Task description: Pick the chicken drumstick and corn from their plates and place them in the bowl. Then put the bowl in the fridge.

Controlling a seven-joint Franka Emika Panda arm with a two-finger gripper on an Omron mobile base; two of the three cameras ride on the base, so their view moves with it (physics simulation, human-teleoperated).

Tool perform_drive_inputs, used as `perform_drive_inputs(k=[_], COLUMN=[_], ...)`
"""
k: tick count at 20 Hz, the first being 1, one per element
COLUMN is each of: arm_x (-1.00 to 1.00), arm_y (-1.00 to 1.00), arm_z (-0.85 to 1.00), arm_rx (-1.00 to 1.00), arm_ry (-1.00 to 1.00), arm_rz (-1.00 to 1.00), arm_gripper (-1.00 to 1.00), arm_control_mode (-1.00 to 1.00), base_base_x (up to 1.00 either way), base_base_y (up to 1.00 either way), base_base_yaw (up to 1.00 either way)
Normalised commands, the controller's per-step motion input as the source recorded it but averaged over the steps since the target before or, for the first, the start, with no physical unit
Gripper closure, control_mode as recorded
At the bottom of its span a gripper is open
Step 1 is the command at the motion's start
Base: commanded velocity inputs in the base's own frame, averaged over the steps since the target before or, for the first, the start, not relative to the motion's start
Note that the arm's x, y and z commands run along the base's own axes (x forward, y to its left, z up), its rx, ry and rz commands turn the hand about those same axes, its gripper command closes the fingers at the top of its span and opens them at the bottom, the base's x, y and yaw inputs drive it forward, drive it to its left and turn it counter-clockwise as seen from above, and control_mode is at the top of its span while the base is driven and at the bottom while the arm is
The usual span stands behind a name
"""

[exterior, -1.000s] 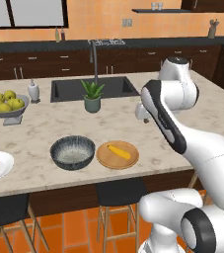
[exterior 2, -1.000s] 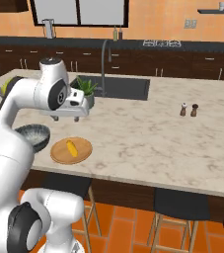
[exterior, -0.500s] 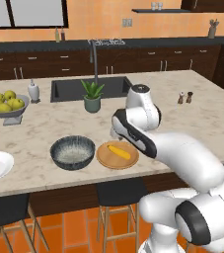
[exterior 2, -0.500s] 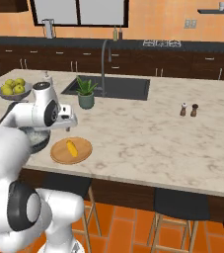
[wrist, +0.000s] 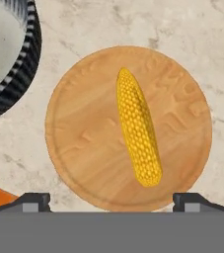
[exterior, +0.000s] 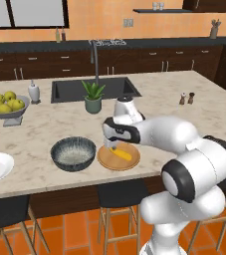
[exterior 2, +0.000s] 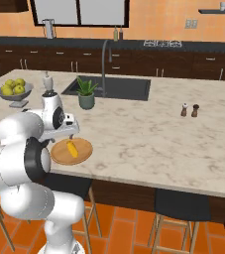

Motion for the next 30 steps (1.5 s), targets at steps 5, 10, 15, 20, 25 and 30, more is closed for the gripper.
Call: perform_drive_inputs(k=[5,10,15,20,25,30], arm_x=[0.03,0.02,0.03,0.32,0.47,0.3], arm_y=[0.0,-0.12,-0.21,-0.08,0.0,0.0], arm_z=[-0.42,-0.37,-0.29,-0.23,-0.26,-0.3], arm_rx=[-0.07,-0.06,-0.03,0.0,0.0,-0.01], arm_ry=[0.04,0.05,0.06,0.03,0.04,0.04], arm_rz=[0.05,0.06,0.06,0.06,0.04,0.03], arm_gripper=[-1.0,-1.0,-1.0,-1.0,-1.0,-1.0], arm_control_mode=[-1.0,-1.0,-1.0,-1.0,-1.0,-1.0], base_base_x=[0.0,0.0,0.0,0.0,0.0,0.0], base_base_y=[0.0,0.0,0.0,0.0,0.0,0.0], base_base_yaw=[0.0,0.0,0.0,0.0,0.0,0.0])
